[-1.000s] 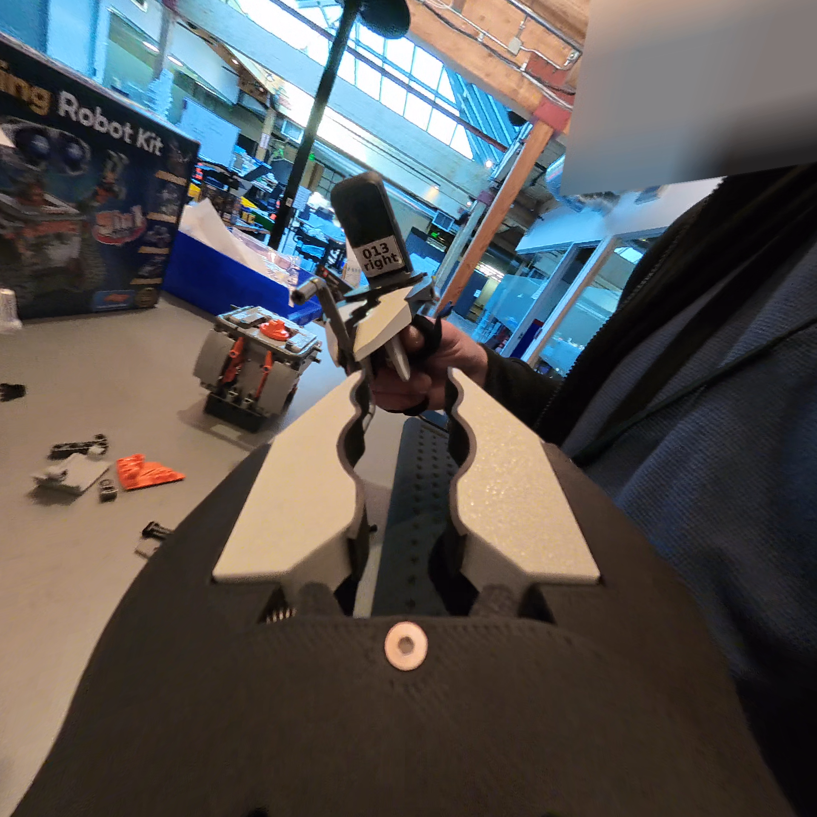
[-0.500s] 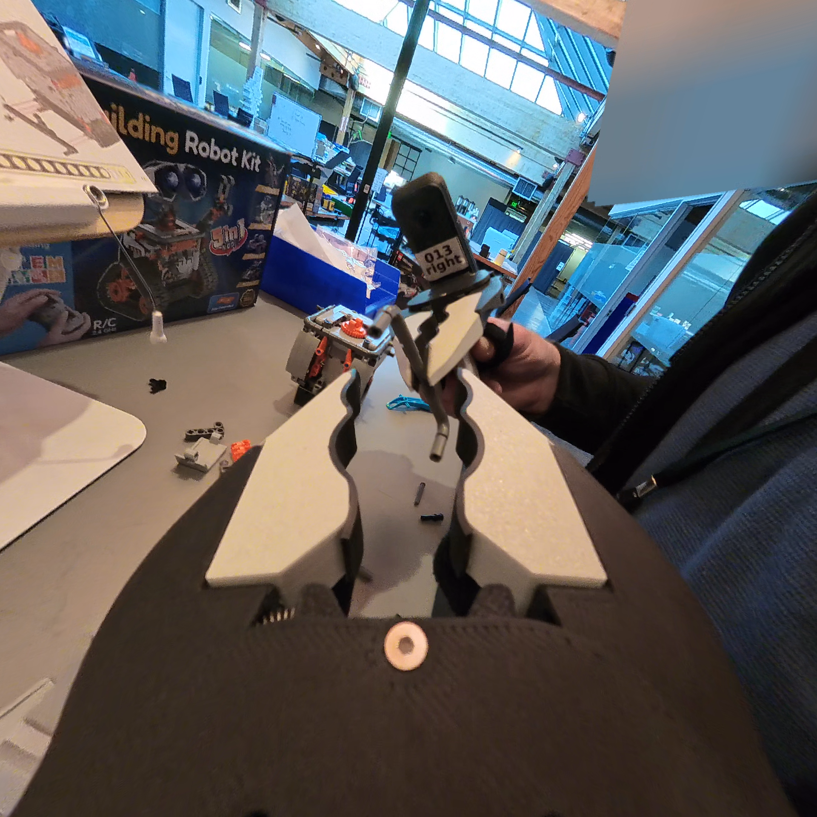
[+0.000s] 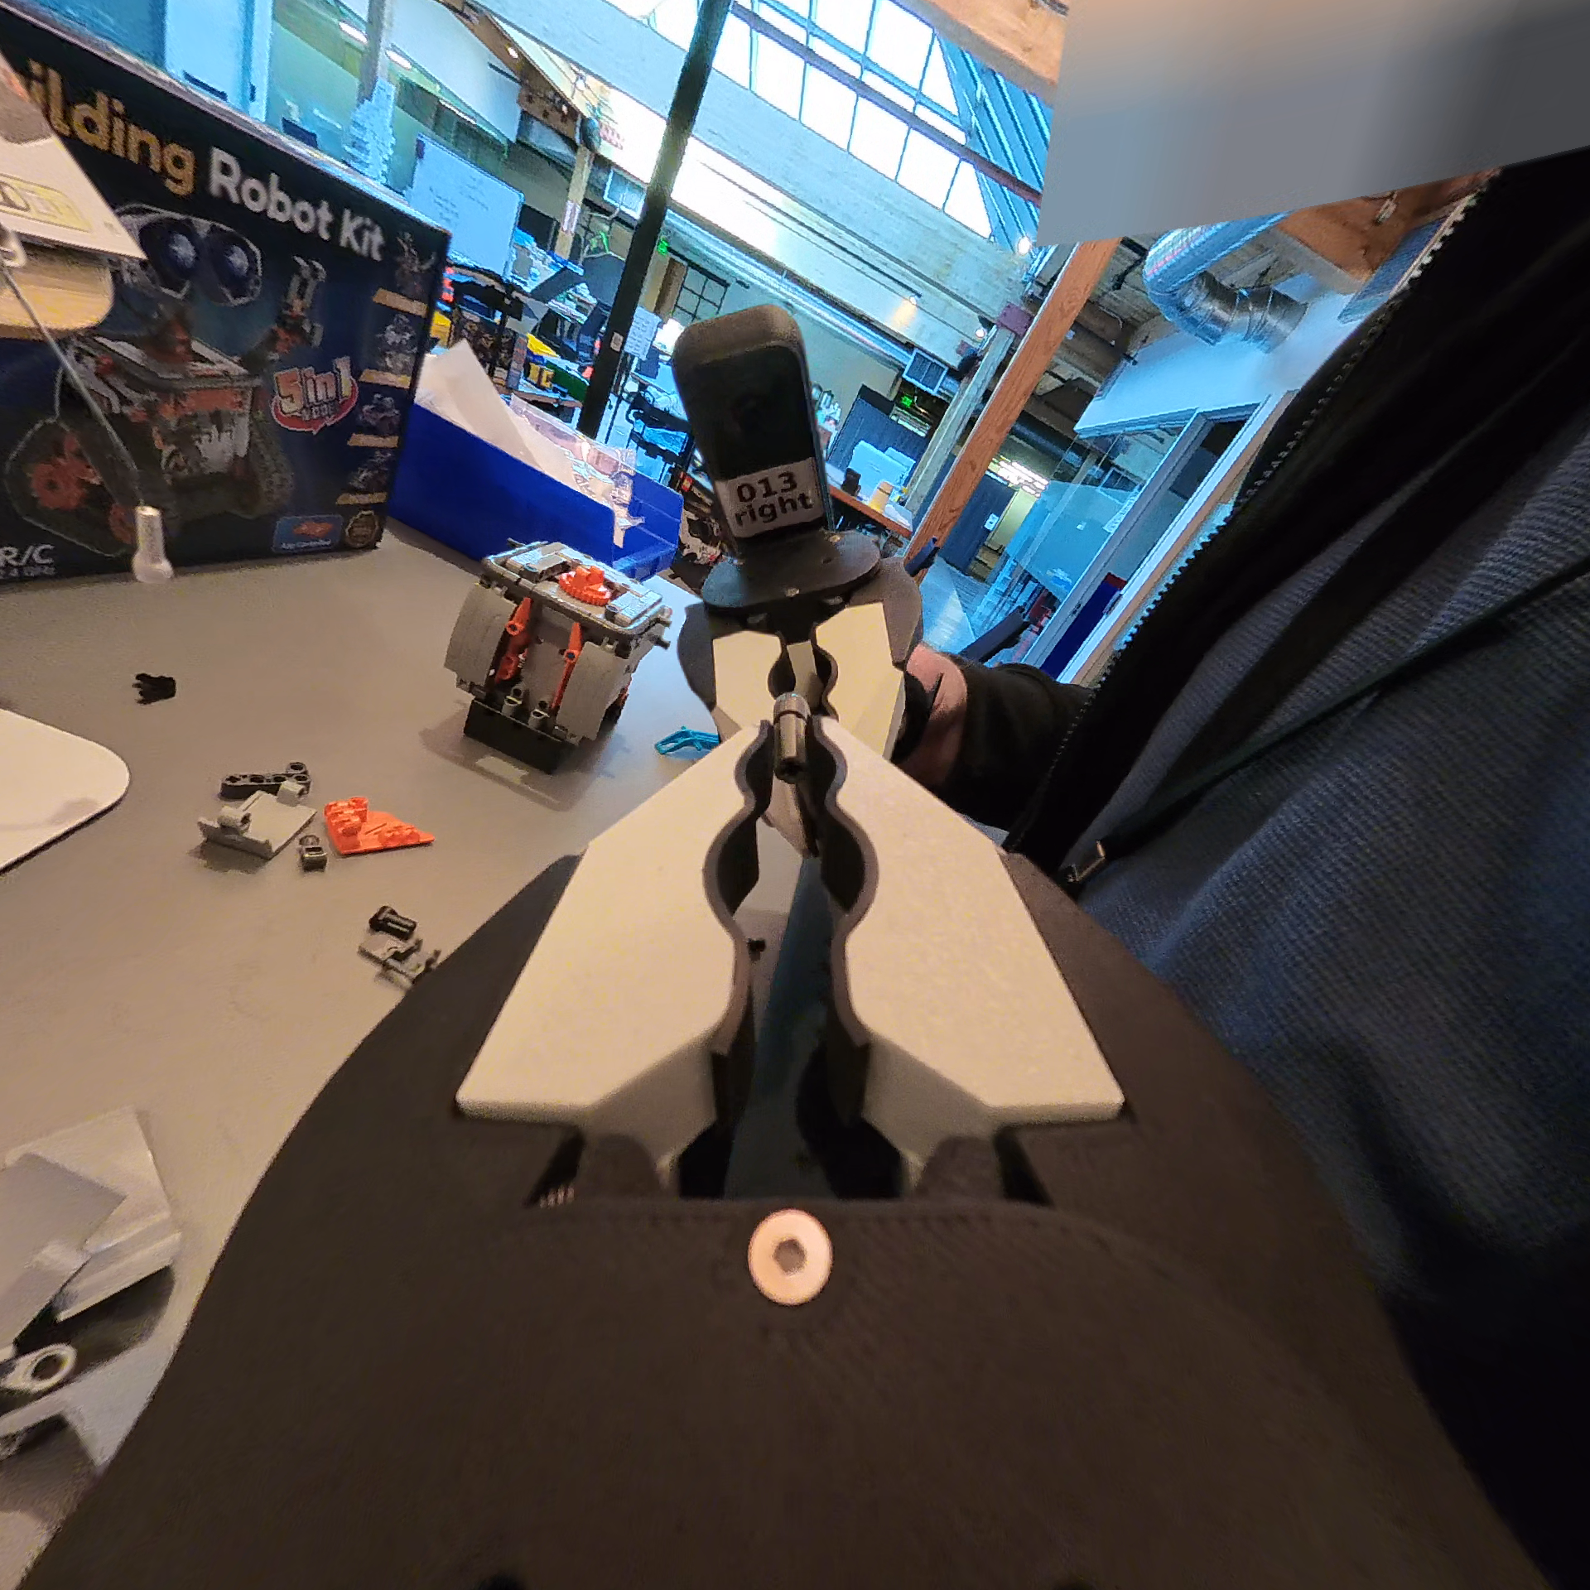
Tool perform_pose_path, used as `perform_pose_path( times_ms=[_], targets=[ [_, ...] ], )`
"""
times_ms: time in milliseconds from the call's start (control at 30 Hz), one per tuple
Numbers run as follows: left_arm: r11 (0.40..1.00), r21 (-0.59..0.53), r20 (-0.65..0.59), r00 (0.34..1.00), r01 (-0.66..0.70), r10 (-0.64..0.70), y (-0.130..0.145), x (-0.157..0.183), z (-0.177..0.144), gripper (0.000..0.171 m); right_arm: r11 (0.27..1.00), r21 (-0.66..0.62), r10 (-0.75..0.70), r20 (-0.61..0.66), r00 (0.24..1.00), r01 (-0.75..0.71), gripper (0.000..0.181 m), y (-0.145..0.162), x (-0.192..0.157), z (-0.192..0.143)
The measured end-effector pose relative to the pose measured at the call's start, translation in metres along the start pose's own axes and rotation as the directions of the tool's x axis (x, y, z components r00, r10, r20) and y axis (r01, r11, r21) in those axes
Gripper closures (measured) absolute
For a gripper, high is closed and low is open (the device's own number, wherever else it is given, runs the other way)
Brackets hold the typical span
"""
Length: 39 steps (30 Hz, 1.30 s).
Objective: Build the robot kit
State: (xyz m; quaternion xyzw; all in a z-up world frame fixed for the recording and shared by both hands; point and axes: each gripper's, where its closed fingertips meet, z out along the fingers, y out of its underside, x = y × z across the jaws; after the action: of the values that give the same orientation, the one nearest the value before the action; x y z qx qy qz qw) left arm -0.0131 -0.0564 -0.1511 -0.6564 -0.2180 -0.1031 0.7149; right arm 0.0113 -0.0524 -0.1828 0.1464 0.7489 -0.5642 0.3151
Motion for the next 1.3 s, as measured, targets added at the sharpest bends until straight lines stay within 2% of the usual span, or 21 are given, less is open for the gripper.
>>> perform_pose_path(
  times_ms=[333, 800, 1300],
  targets=[
    [0.998, 0.044, 0.07, 0.997, -0.034, 0.031, -0.009, -0.014, -0.019, 0.167, 0.998, 0.063, -0.008, -0.023, 1.0, 0.009, 0.176, -0.017, 0.013, 0.009],
    [0.996, 0.094, 0.074, 0.997, -0.014, 0.007, -0.01, -0.02, -0.033, 0.167, 0.998, 0.047, -0.03, -0.038, 0.999, 0.032, 0.177, -0.024, 0.018, 0.026],
    [0.993, 0.12, 0.081, 0.996, 0.01, -0.02, -0.011, -0.025, -0.035, 0.167, 0.998, 0.062, -0.018, -0.055, 0.998, 0.021, 0.177, -0.028, 0.021, 0.026]
  ],
)
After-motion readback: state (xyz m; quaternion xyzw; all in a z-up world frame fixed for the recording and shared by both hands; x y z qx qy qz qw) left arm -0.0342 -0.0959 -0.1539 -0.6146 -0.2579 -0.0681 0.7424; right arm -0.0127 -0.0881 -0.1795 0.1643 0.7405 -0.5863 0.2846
